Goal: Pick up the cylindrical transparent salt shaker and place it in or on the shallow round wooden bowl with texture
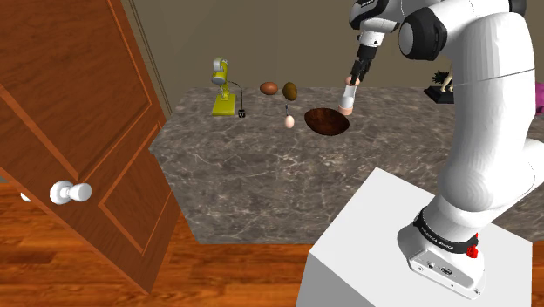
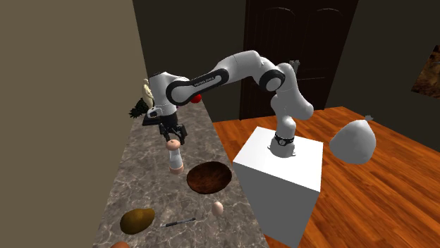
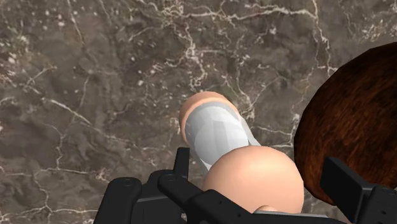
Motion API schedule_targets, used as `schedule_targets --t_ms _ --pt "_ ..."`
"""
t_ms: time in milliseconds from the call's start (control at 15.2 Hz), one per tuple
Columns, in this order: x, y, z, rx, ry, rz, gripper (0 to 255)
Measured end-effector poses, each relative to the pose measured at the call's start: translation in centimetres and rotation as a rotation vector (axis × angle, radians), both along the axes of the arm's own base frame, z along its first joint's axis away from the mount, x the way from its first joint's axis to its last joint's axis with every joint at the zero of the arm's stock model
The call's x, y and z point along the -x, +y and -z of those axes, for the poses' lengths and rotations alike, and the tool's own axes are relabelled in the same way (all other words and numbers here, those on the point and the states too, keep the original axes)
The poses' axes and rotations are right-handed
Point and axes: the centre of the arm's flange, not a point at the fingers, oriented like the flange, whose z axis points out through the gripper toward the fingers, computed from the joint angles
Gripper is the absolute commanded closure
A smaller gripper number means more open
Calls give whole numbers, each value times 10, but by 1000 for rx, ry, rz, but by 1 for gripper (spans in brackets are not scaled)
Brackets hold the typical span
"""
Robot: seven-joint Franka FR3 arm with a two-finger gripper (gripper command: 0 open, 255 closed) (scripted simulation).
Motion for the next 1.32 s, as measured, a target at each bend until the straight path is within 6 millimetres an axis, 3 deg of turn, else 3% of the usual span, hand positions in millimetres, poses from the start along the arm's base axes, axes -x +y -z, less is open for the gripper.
schedule_targets --t_ms 66,726,1320 --pt "0 0 0 0 0 0 255" --pt "0 0 -1 0 -1 0 255" --pt "0 1 -42 0 0 0 255"
